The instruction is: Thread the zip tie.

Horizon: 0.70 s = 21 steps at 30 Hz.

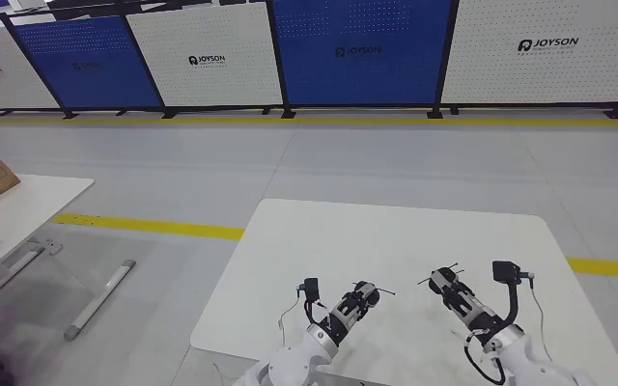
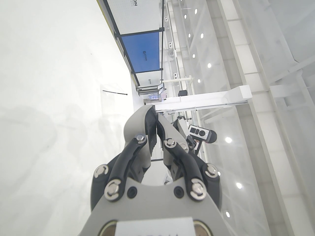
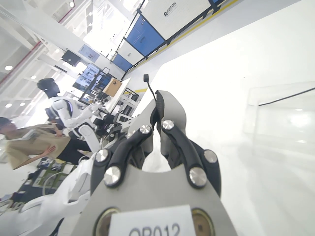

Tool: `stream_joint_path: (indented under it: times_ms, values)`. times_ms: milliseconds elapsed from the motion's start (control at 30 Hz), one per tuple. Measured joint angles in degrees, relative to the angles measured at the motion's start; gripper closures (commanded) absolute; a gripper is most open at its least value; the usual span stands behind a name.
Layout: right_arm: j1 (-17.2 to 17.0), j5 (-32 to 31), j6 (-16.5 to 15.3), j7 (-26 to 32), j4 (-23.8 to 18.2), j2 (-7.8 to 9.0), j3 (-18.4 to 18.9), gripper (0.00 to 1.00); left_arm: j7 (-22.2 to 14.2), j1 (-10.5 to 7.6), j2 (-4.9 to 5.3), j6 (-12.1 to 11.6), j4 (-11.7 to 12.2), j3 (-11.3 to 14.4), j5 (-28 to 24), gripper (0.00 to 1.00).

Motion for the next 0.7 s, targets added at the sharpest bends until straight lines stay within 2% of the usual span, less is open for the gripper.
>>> stream_joint_path:
  times_ms: [167,700]
  values:
    - [-3.29,-4.04,-1.49,-2.85,-1.26,0.24,0.56,1.00,0.00,0.00,0.00,0.00,0.00,0.00,0.00,1.00]
    - [-3.31,-4.04,-1.47,-2.81,-1.28,0.24,0.58,1.00,0.00,0.00,0.00,0.00,0.00,0.00,0.00,1.00]
